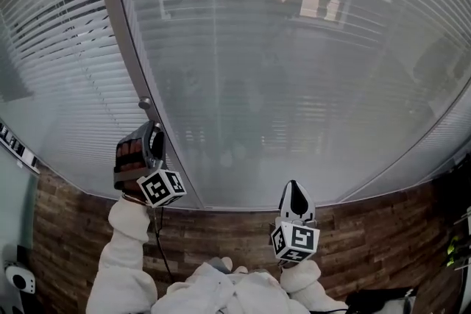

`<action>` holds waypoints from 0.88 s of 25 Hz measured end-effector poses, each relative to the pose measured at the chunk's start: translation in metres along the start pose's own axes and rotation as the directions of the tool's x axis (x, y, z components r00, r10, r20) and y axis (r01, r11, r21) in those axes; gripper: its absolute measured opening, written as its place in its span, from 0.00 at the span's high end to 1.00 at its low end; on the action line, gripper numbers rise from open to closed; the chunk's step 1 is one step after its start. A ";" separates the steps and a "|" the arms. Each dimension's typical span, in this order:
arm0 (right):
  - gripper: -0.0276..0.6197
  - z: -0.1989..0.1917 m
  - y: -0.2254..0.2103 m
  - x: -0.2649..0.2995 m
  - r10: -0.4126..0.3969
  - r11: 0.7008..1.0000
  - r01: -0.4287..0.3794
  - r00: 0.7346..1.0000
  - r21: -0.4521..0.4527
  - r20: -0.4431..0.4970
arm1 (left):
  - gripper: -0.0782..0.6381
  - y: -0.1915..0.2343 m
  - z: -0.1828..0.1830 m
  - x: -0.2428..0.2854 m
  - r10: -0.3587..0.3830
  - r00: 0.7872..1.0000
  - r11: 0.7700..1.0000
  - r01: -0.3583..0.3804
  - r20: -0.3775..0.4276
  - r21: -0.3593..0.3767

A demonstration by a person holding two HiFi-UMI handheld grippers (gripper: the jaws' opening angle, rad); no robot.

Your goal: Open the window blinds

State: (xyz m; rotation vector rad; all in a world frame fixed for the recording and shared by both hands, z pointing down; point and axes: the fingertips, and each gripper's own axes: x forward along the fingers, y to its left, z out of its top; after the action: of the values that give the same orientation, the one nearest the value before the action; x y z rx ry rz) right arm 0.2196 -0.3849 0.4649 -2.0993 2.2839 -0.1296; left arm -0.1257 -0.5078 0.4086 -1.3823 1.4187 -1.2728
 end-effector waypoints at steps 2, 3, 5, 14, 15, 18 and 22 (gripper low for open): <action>0.94 0.000 0.003 0.000 0.005 1.000 -0.005 1.000 0.003 0.001 | 0.61 -0.011 -0.004 0.007 -0.041 0.999 0.998 0.041 -0.004 0.051; 0.94 0.000 0.004 0.001 0.007 1.000 -0.007 1.000 0.005 0.001 | 0.61 -0.013 -0.005 0.011 -0.046 0.999 0.996 0.047 -0.009 0.073; 0.94 0.000 0.005 0.001 0.007 1.000 -0.007 1.000 0.009 0.001 | 0.61 -0.015 -0.007 0.016 -0.044 0.999 0.994 0.045 -0.014 0.098; 0.94 -0.002 0.000 0.000 -0.022 1.000 0.022 1.000 0.019 0.001 | 0.72 -0.011 -0.009 0.018 -0.050 0.999 0.983 0.045 -0.020 -0.180; 0.94 -0.002 0.000 0.000 -0.021 1.000 0.021 1.000 0.019 0.001 | 0.72 -0.011 -0.010 0.018 -0.053 0.998 0.974 0.049 -0.015 -0.222; 0.94 -0.002 0.003 0.003 -0.018 1.000 0.018 1.000 0.021 -0.001 | 0.72 -0.010 -0.010 0.018 -0.072 0.997 0.928 0.067 -0.002 -0.367; 0.94 -0.001 0.008 0.005 -0.008 1.000 0.007 1.000 0.019 0.002 | 0.72 -0.007 -0.012 0.018 -0.093 0.996 0.818 0.087 0.018 -0.569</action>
State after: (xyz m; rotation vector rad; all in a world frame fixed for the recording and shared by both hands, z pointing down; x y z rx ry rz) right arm 0.2113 -0.3896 0.4658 -2.0982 2.2648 -0.1481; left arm -0.1377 -0.5229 0.4200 -1.8527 1.8562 -0.9369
